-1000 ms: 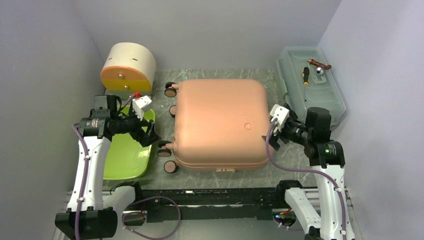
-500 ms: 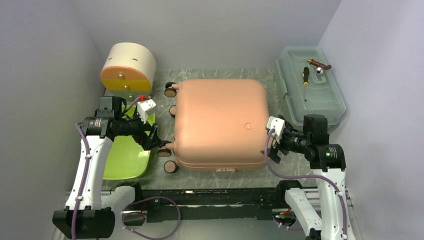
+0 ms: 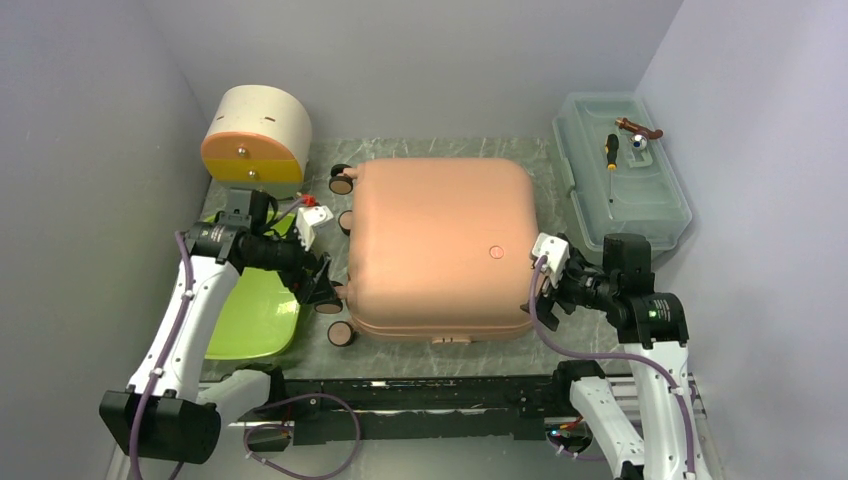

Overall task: Open, take out, and arrange the luggage
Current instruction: Rotate the luggage at the center of the board.

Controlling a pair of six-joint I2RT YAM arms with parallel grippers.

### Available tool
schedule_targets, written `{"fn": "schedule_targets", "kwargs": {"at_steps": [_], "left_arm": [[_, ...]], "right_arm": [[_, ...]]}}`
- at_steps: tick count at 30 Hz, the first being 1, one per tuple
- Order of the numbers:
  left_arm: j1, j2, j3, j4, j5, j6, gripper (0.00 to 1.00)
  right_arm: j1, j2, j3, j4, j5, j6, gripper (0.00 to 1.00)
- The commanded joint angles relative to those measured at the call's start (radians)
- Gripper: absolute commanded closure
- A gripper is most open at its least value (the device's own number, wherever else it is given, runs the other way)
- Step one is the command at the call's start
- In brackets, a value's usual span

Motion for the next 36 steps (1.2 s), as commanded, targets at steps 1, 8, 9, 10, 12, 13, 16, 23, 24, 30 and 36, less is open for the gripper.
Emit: {"fn": "schedule_targets", "kwargs": {"at_steps": [1,8,9,10,12,13,16,23,24,30,36], "left_arm": [[-0.065,0.035,-0.003,0.033,-0.052,-0.016,0.01],[-0.219,0.128,-0.005,0.026,-0.125,-0.025,0.01],[-0.24,0.141,-0.004,0.02,-0.127,-0.024,0.01],[-0.26,0.153,-0.002,0.016,-0.126,-0.022,0.0],[-0.295,0.179,0.008,0.005,-0.119,-0.018,0.0],[-0.309,0.194,0.015,-0.003,-0.109,-0.013,0.01],[-0.351,0.238,0.046,-0.034,-0.066,0.002,0.0],[-0.482,0.392,0.112,-0.059,-0.024,0.015,0.01],[-0.506,0.419,0.126,-0.064,-0.021,0.016,0.01],[-0.641,0.591,0.291,-0.06,-0.045,-0.008,0.01],[-0.683,0.802,0.502,-0.072,0.005,-0.015,0.01]], "right_arm": [[0.003,0.022,-0.03,0.172,0.124,0.104,0.0],[0.003,0.051,-0.058,0.337,0.241,0.236,0.0],[0.002,0.059,-0.065,0.361,0.261,0.248,0.0],[0.003,0.07,-0.071,0.387,0.288,0.258,0.0],[0.003,0.105,-0.075,0.438,0.334,0.281,0.0],[0.004,0.124,-0.073,0.458,0.36,0.292,0.0],[0.004,0.201,-0.061,0.523,0.453,0.33,0.0],[0.007,0.388,0.035,0.646,0.67,0.445,0.0],[0.007,0.409,0.054,0.655,0.693,0.459,0.0],[0.007,0.507,0.148,0.701,0.767,0.506,0.0],[0.007,0.612,0.224,0.721,0.722,0.524,0.0]]}}
